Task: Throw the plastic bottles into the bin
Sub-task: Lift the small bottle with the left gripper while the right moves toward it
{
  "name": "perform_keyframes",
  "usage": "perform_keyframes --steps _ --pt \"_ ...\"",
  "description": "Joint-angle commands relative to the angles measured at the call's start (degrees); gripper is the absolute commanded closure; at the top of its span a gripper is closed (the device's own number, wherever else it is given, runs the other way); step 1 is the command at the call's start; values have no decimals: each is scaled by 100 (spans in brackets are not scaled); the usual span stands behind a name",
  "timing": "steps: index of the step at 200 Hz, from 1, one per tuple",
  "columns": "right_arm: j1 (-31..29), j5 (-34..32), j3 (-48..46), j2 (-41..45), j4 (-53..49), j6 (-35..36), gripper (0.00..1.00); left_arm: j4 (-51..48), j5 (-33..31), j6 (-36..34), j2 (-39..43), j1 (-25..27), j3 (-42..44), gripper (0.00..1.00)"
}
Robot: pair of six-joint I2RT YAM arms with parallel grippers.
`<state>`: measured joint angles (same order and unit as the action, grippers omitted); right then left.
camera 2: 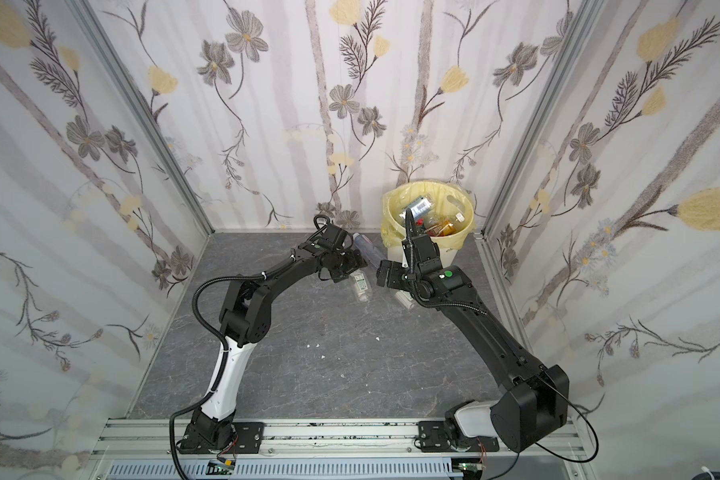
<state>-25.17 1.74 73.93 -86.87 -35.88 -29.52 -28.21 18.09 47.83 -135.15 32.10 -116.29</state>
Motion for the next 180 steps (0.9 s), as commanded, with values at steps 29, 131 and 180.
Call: perform_keyframes --steps 29,131,180 --pt "1 -136 -10 107 167 -97 0 -75 -90 -66 -409 -3 -368 12" --pt "-1 -196 -116 214 146 -151 0 -614 -703 -889 -254 171 -165 32" --pt "-1 -105 -141 195 209 -111 0 -735 -706 -846 187 339 399 32"
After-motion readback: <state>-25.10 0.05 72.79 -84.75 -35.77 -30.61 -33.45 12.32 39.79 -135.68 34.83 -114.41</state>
